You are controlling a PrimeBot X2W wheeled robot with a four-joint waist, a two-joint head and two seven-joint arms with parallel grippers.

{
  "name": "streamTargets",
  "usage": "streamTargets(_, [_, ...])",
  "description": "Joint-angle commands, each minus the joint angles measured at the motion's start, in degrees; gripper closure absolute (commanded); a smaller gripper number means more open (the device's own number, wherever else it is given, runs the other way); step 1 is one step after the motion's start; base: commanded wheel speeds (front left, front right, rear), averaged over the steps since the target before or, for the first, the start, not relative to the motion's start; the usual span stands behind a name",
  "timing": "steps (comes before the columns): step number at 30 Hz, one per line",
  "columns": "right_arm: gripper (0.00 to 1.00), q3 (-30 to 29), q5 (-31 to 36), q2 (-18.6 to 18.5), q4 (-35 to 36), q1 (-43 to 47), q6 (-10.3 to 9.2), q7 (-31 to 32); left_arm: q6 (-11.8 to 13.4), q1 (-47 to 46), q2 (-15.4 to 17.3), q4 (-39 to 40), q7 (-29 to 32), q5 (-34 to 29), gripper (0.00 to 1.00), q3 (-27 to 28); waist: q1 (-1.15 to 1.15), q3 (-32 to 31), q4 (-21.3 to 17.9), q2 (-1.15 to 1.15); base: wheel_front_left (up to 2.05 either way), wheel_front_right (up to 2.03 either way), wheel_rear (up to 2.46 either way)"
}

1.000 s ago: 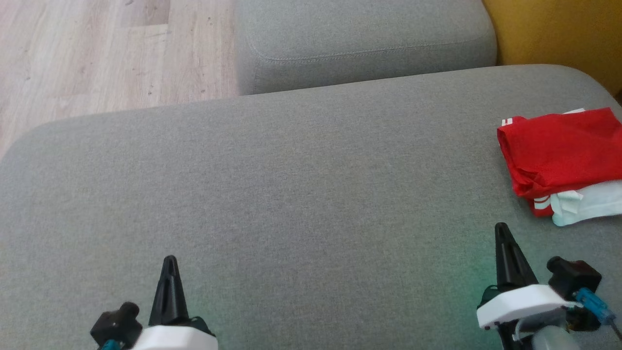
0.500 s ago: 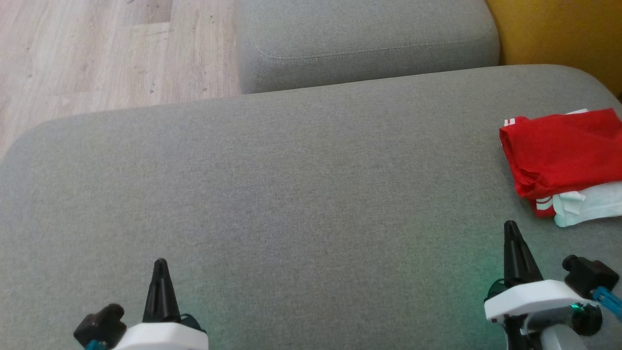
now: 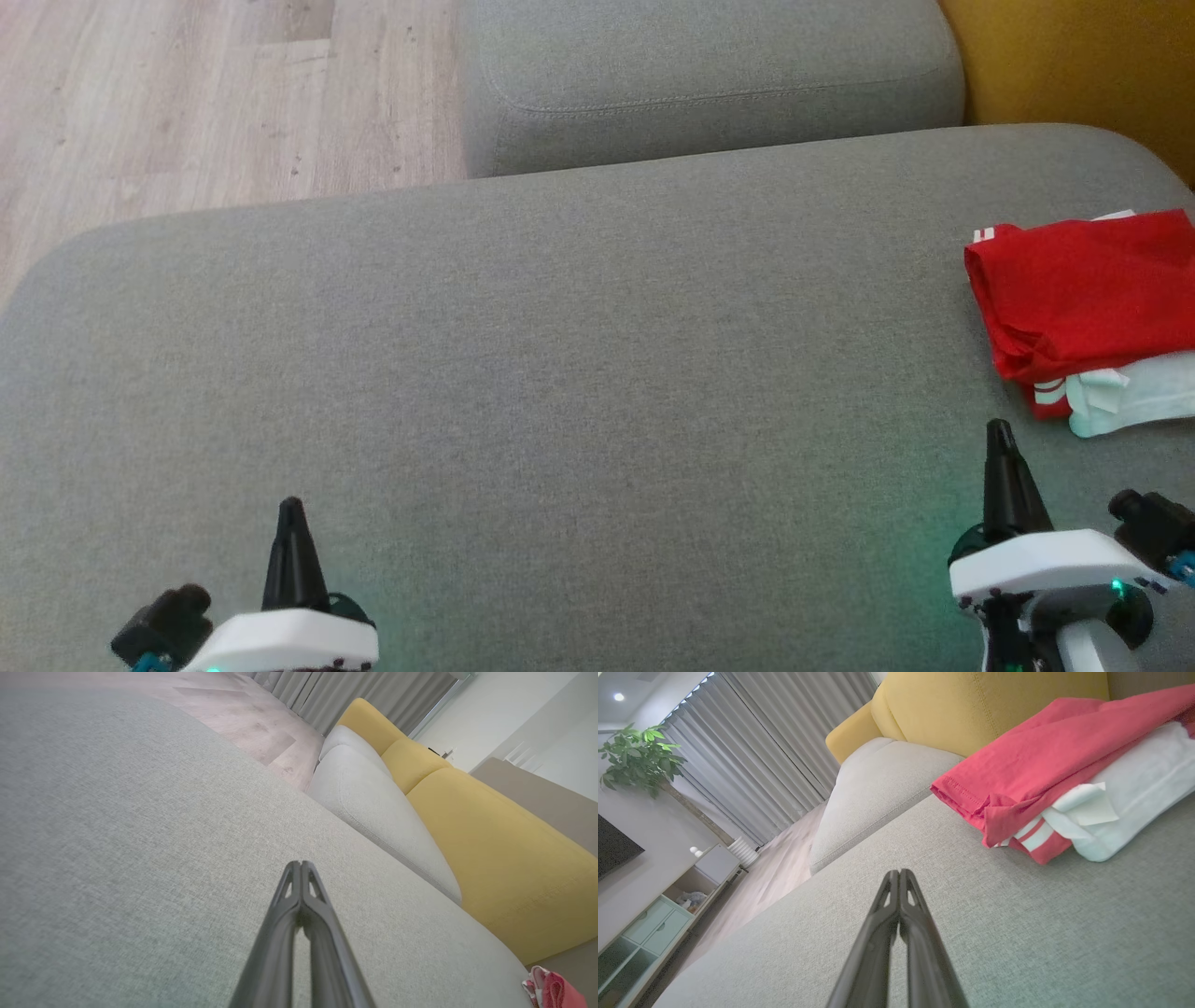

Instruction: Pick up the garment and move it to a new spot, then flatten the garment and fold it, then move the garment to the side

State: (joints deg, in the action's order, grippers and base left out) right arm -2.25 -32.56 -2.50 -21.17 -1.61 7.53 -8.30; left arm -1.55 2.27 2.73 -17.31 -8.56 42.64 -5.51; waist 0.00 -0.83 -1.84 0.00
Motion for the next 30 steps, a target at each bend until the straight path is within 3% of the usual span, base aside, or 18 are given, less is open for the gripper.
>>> streamTargets(1, [1.0,-0.1,-2.1,-0.1,2.3,-2.7,-0.01,0.5,-0.3,-3.4,0.1,2.1,0.4,1.6,1.0,1.3,0.0,0.0,0.0,0.0,0.0,0.0,0.0])
streamTargets(30, [1.0,-1.4,-20.6,-0.2,3.8,-3.3,-0.02,5.1,-2.1,-5.1,0.1,2.5,5.1,17.0,1.0,4.8,0.0,0.3,0.6,0.0,0.0,0.0,0.0])
